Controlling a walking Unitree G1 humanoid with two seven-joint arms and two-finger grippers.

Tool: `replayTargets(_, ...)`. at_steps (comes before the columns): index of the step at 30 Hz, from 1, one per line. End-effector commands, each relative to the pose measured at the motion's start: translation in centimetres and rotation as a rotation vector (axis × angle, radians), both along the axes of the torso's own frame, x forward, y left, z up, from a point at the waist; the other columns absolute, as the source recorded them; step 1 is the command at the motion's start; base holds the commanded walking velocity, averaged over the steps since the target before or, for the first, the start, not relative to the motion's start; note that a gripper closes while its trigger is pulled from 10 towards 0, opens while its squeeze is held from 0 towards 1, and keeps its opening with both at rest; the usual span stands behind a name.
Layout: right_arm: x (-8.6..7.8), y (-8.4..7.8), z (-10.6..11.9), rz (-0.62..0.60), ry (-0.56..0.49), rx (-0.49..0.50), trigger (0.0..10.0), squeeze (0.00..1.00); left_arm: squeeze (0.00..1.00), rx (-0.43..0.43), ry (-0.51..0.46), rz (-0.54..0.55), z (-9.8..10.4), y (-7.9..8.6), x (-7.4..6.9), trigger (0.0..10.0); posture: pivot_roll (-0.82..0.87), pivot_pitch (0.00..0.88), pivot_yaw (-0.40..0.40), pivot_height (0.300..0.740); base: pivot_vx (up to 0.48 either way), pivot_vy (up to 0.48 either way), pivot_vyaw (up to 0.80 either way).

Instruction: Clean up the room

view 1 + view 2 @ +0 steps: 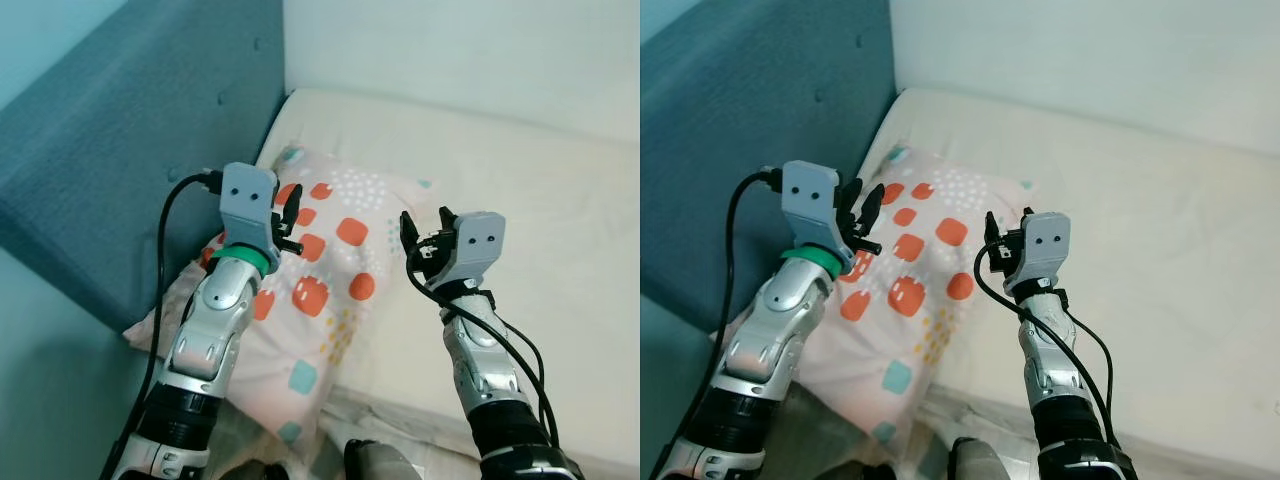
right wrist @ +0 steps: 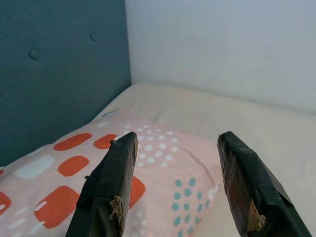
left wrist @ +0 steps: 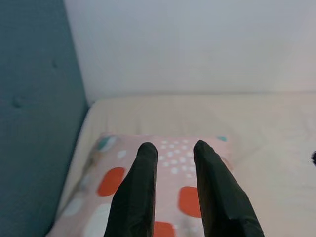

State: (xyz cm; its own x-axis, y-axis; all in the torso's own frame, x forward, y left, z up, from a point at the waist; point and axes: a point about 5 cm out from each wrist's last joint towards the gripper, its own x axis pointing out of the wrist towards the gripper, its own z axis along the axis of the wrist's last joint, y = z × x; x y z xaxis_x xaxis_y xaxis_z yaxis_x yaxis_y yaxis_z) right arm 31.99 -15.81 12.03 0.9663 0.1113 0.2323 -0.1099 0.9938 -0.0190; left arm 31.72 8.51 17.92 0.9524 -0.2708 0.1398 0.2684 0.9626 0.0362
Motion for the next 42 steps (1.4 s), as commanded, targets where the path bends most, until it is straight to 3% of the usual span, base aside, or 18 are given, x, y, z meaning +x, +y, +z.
replayTargets(1,-0.5,0.3,-0.7,0.011,0.027,0.001,10.0,0.0,0.0,0.013,0.021,0.001,-0.8,-0.1,0.1,10.0,-0.05,0.001,0.04,0.74,0.0,0.0,0.0)
replayTargets(16,-1.1,2.4,-2.2,0.082,0.072,0.022,10.0,0.0,0.0,0.041,0.044,0.012,-2.1,0.0,0.5,10.0,-0.04,0.0,0.048,0.74,0.0,0.0,0.0)
replayTargets(24,-1.4,3.7,-2.9,0.145,0.098,-0.004,10.0,0.0,0.0,0.08,0.123,0.047,-4.8,1.5,0.3,10.0,-0.02,0.0,0.008,0.74,0.0,0.0,0.0)
replayTargets(34,-0.4,3.8,-2.3,0.183,0.095,-0.027,10.0,0.0,0.0,-0.005,0.216,0.099,-6.4,2.8,0.1,10.0,-0.01,0.0,-0.032,0.74,0.0,0.0,0.0)
replayTargets(42,-0.9,4.3,-3.3,0.177,0.137,0.032,10.0,0.0,0.0,0.102,0.169,0.069,-6.9,2.6,-0.3,10.0,-0.01,0.0,-0.002,0.74,0.0,0.0,0.0)
